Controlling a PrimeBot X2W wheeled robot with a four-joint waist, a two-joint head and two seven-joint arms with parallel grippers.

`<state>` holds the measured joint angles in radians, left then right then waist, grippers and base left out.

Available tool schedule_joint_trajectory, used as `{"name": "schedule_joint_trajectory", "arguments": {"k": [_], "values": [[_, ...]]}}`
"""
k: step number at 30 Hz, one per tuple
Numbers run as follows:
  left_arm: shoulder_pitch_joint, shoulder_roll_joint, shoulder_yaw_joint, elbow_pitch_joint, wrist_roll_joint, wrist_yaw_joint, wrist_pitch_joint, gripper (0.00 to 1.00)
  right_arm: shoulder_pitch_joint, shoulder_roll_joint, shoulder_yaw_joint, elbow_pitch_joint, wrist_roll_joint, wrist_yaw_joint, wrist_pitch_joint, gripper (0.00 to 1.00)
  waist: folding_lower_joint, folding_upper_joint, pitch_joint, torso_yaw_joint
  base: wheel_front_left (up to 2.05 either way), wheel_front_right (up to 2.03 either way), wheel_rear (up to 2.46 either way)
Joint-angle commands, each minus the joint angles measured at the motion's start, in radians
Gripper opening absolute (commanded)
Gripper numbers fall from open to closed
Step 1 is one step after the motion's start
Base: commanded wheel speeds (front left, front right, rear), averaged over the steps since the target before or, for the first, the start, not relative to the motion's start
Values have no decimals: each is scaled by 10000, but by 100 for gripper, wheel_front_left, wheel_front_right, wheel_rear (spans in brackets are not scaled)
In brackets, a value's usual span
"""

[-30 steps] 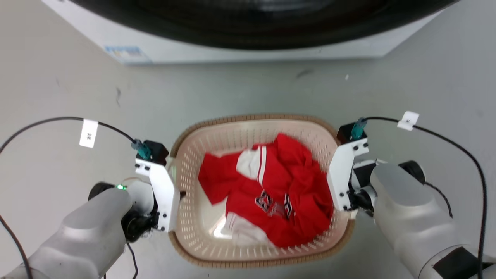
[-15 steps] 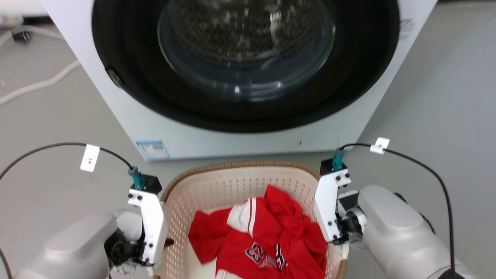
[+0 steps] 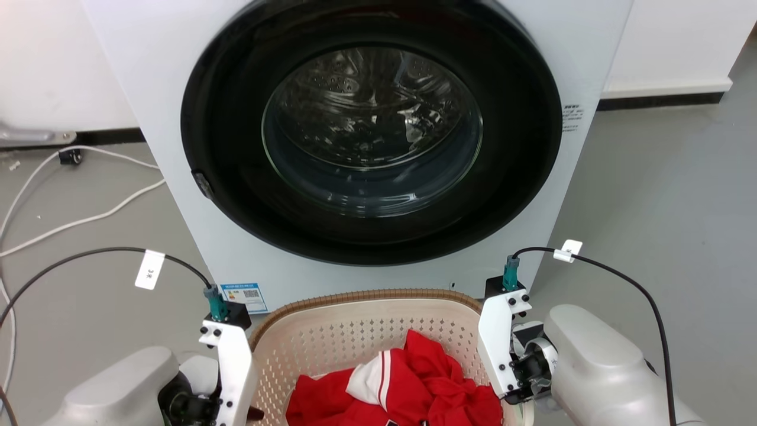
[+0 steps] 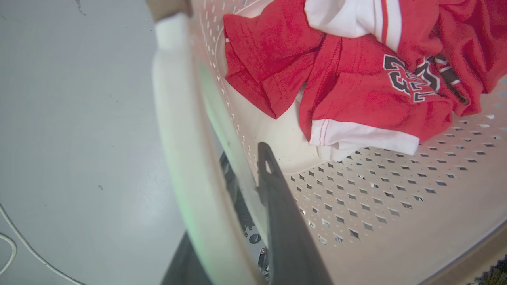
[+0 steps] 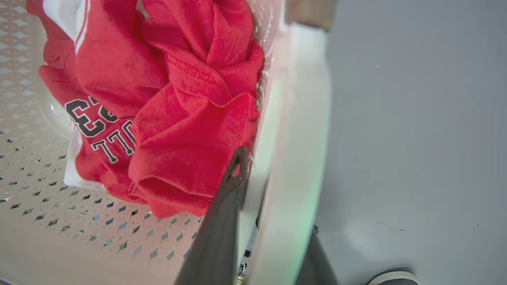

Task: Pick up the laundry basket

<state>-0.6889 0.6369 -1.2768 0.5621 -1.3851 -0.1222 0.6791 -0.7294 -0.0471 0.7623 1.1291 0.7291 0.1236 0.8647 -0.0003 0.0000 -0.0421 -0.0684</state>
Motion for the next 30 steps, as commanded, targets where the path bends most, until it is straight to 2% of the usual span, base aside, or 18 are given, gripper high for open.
{"name": "schedule_joint_trajectory", "arguments": {"k": [1,13,30], "values": [[143,-43,-57,-65,55,-143,82,0,-66,-58,95,-20,-27,129,34,0,3,0,-88,5,0,0,0],[370,-255,-58,130,-142,-145,-101,0,-9,-39,238,203,177,129,-63,0,3,0,-427,105,0,0,0],[-46,-379,-57,337,-323,-146,-8,0,-257,-10,494,-57,707,131,-127,0,3,0,-297,163,0,0,0]]}}
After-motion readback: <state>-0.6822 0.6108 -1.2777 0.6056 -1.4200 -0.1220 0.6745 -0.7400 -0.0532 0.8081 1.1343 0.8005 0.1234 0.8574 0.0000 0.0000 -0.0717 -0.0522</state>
